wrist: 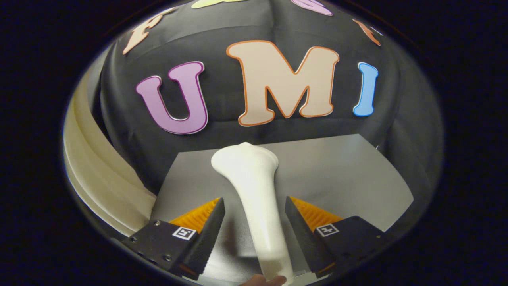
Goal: Iron the clothes twice with a garment steamer, once on the left side and once on the right side.
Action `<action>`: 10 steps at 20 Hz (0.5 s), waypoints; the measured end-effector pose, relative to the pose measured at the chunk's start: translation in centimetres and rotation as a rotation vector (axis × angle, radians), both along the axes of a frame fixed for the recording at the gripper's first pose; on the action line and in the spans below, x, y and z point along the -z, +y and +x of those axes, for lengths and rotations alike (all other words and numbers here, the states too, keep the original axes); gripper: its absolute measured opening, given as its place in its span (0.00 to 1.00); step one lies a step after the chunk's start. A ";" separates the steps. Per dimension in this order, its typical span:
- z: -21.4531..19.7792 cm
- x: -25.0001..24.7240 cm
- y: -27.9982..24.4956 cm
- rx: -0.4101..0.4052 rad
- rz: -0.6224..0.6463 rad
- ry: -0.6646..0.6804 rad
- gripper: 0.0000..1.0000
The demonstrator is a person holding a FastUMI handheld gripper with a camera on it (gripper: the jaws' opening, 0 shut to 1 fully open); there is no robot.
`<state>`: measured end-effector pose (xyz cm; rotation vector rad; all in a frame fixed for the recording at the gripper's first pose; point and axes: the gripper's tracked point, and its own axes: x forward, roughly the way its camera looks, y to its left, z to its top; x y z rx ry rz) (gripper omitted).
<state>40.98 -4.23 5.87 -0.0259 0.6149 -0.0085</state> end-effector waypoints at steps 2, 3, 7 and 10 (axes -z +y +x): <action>1.1 0.8 0.1 0.010 0.016 0.028 0.91; 1.5 1.1 0.3 0.013 0.026 0.035 0.88; 2.2 0.7 -0.2 0.030 0.032 0.031 0.68; 2.1 0.6 -0.6 0.039 0.022 0.056 0.58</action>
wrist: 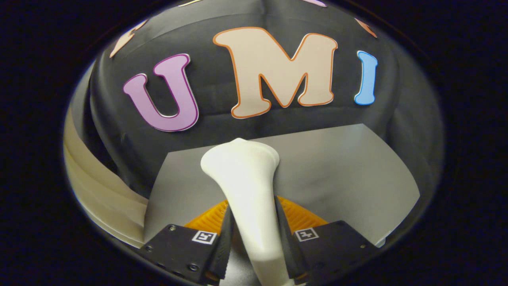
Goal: Iron the clothes twice with a garment steamer, once on the left side and once on the right side.
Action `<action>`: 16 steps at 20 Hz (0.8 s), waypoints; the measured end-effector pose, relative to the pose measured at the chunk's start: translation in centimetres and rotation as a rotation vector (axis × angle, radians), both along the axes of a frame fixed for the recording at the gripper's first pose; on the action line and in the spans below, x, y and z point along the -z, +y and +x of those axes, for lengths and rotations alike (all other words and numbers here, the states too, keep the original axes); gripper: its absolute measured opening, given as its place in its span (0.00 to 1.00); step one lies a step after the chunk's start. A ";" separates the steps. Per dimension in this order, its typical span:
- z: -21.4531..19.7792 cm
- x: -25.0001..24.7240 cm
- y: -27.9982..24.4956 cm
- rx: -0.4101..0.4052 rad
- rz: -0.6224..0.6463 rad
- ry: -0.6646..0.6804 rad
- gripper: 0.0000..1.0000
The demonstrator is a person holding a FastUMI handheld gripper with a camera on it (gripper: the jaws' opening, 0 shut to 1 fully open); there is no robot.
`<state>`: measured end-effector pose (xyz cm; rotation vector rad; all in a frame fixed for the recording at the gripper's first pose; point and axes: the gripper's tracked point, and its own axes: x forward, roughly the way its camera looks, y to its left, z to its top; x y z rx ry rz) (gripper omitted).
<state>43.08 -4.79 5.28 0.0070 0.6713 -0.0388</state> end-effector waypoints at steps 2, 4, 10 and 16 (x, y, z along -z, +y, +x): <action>-0.4 -0.7 -0.3 0.014 -0.026 -0.020 0.51; -1.6 -2.7 -0.6 0.015 -0.028 -0.094 0.46; -8.8 -6.0 -0.3 0.059 -0.039 -0.232 0.40; -18.0 -6.9 3.9 0.036 -0.046 -0.334 0.37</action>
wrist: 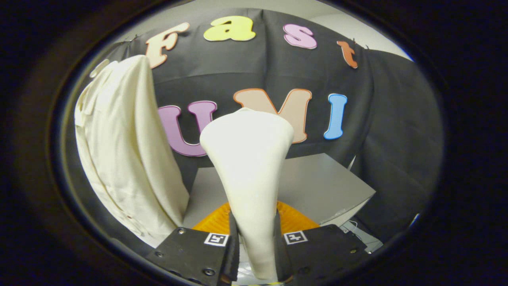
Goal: Iron the clothes twice with a garment steamer, once on the left side and once on the right side.
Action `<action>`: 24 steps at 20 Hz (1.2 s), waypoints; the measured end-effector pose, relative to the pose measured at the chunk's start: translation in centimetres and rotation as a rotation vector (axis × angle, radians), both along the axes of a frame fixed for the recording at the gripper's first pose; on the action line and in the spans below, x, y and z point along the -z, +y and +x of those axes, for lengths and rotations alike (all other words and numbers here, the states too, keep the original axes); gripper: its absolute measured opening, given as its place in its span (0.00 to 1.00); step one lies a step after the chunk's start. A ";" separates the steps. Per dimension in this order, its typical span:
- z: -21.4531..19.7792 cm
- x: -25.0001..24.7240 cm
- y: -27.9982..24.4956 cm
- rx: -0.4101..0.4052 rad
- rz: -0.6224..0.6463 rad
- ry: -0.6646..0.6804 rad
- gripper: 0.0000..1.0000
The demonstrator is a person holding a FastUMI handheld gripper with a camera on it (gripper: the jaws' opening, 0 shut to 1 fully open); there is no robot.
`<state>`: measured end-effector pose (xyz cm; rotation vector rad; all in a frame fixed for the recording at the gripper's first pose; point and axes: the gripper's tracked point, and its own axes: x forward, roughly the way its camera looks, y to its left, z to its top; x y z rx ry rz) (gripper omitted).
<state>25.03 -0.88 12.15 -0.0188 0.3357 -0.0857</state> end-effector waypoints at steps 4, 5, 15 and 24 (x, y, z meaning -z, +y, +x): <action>-7.4 -0.4 5.2 -0.032 0.019 -0.091 0.36; -9.2 -0.2 6.9 -0.045 0.027 -0.104 0.36; -15.4 0.9 23.9 -0.259 0.145 -0.214 0.35; -9.8 5.6 32.0 -0.284 0.116 -0.130 0.35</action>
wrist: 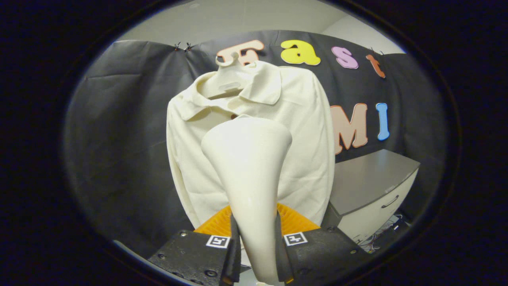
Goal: Iron the clothes twice with a garment steamer, once on the left side and once on the right side.
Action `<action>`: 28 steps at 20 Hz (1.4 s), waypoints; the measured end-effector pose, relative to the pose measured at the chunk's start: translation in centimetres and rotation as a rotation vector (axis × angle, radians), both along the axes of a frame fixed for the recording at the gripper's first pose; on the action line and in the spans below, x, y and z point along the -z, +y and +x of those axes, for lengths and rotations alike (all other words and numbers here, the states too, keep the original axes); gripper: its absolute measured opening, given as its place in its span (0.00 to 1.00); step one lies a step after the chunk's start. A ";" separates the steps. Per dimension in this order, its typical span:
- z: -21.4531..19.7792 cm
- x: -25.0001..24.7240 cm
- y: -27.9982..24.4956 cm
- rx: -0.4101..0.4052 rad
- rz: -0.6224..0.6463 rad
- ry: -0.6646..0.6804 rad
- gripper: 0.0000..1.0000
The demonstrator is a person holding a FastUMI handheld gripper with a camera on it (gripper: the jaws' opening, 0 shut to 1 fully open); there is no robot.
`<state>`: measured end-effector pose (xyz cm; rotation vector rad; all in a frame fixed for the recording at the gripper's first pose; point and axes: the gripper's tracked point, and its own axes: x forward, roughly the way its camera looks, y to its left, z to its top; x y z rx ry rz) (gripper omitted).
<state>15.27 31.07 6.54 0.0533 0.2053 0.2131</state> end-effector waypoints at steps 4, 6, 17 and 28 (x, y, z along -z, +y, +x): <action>2.6 0.1 2.6 -0.002 -0.001 -0.007 0.35; 3.7 0.3 4.1 0.005 -0.012 0.000 0.35; 6.8 4.0 7.3 0.095 -0.070 0.064 0.35; 6.4 14.8 5.9 0.137 -0.158 0.185 0.36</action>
